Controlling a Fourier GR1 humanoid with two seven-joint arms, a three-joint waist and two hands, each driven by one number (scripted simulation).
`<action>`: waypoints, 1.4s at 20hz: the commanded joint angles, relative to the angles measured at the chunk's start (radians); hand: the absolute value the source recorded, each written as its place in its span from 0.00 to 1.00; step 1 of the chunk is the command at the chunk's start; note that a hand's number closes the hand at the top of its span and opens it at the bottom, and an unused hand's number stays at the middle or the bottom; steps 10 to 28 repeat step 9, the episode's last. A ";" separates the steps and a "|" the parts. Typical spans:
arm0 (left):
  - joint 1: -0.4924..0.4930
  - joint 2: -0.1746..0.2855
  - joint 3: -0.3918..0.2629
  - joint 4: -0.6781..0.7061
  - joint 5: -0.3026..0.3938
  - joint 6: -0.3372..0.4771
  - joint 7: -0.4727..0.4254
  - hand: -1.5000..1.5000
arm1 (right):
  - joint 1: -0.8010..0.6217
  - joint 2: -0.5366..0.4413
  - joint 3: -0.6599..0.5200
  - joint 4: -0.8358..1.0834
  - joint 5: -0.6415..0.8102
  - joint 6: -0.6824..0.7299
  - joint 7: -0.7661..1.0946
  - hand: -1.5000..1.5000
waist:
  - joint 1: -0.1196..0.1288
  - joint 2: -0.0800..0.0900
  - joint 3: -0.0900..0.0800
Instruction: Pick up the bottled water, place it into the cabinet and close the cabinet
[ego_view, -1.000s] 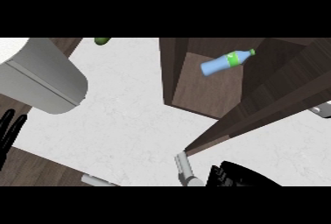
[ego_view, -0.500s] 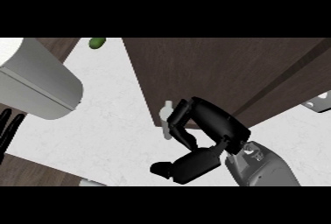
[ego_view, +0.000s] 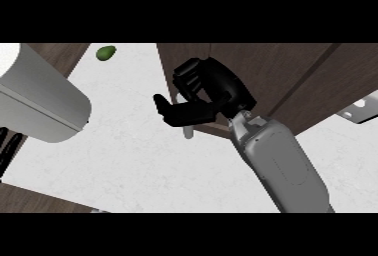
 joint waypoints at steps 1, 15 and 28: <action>0.016 -0.004 0.020 0.002 0.026 -0.015 -0.008 0.00 | -0.168 0.001 -0.119 0.168 -0.007 -0.126 -0.046 1.00 | 0.001 0.009 -0.003; 0.032 0.018 0.027 0.007 0.030 -0.034 0.013 0.00 | -0.229 0.001 -0.091 0.252 -0.095 -0.268 -0.070 0.00 | -0.013 0.008 -0.003; 0.032 0.018 0.027 0.007 0.030 -0.034 0.013 0.00 | -0.229 0.001 -0.091 0.252 -0.095 -0.268 -0.070 0.00 | -0.013 0.008 -0.003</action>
